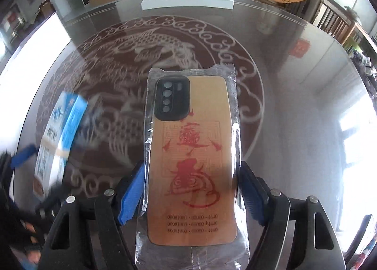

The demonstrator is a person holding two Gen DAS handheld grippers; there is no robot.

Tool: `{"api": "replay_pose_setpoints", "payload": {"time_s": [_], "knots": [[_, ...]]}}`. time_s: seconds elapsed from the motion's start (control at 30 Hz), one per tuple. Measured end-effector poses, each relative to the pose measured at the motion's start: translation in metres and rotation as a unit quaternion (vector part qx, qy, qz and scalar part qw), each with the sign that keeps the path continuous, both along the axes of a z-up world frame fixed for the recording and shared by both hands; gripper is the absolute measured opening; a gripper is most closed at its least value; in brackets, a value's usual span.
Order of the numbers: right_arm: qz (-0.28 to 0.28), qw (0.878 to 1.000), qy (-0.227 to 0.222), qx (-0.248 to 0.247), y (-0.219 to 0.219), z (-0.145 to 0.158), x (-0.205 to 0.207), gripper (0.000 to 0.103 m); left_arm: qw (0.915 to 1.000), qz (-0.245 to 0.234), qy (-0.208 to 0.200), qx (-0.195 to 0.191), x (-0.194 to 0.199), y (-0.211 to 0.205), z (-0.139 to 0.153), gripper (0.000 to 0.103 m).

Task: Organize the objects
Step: 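Carry the cream box and phone case over the white box with both tools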

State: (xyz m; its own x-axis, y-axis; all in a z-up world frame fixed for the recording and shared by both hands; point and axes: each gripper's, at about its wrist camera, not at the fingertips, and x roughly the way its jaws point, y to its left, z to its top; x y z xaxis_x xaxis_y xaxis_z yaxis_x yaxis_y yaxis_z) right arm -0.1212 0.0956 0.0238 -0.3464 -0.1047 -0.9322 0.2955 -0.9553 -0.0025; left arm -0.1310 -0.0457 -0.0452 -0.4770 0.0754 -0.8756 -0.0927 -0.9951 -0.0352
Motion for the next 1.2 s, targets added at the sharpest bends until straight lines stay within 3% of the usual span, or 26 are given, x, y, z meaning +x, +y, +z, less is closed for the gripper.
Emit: {"api": "replay_pose_setpoints", "payload": {"time_s": [0.1,0.17,0.23,0.27,0.4,0.53,0.67,0.8,0.87,0.97,1.1,1.2], "knots": [[-0.006,1.000,-0.018,0.003,0.010,0.000,0.008,0.089,0.9999,0.008,-0.006,-0.002,-0.015,0.003,-0.001,0.103],[-0.008,1.000,-0.024,0.004,0.007,0.001,0.001,0.089,0.9997,-0.004,0.006,-0.025,-0.022,0.012,0.001,0.084],[-0.003,1.000,-0.020,0.004,0.002,0.003,-0.005,0.084,0.9994,-0.014,0.020,-0.025,-0.018,0.016,0.008,0.043],[-0.007,1.000,-0.023,0.006,0.001,0.006,-0.006,0.076,0.9994,-0.016,0.013,-0.030,-0.018,0.016,0.009,0.043],[-0.016,0.999,-0.029,-0.026,0.010,0.024,0.010,0.076,0.9989,0.003,0.037,0.030,0.012,-0.008,0.026,0.043],[-0.002,0.996,-0.007,-0.085,0.005,0.065,0.040,0.076,0.9935,0.024,0.081,0.076,0.052,-0.034,0.064,0.043],[0.038,0.986,0.012,-0.159,-0.031,0.113,0.060,0.076,0.9850,0.057,0.118,0.113,0.090,-0.080,0.111,0.043],[0.110,0.964,0.024,-0.241,-0.122,0.166,0.079,0.076,0.9785,0.125,0.146,0.074,0.120,-0.154,0.145,0.043],[0.155,0.948,0.019,-0.278,-0.178,0.183,0.085,0.076,0.9749,0.165,0.142,0.050,0.126,-0.190,0.148,0.043],[0.204,0.934,0.017,-0.294,-0.254,0.193,0.099,0.076,0.9666,0.231,0.111,0.005,0.130,-0.247,0.137,0.043],[0.244,0.925,0.002,-0.292,-0.330,0.180,0.115,0.076,0.9540,0.289,0.071,-0.034,0.137,-0.296,0.113,0.044],[0.255,0.931,-0.032,-0.260,-0.370,0.139,0.115,0.077,0.9441,0.322,0.045,-0.051,0.144,-0.317,0.097,0.045]]}}
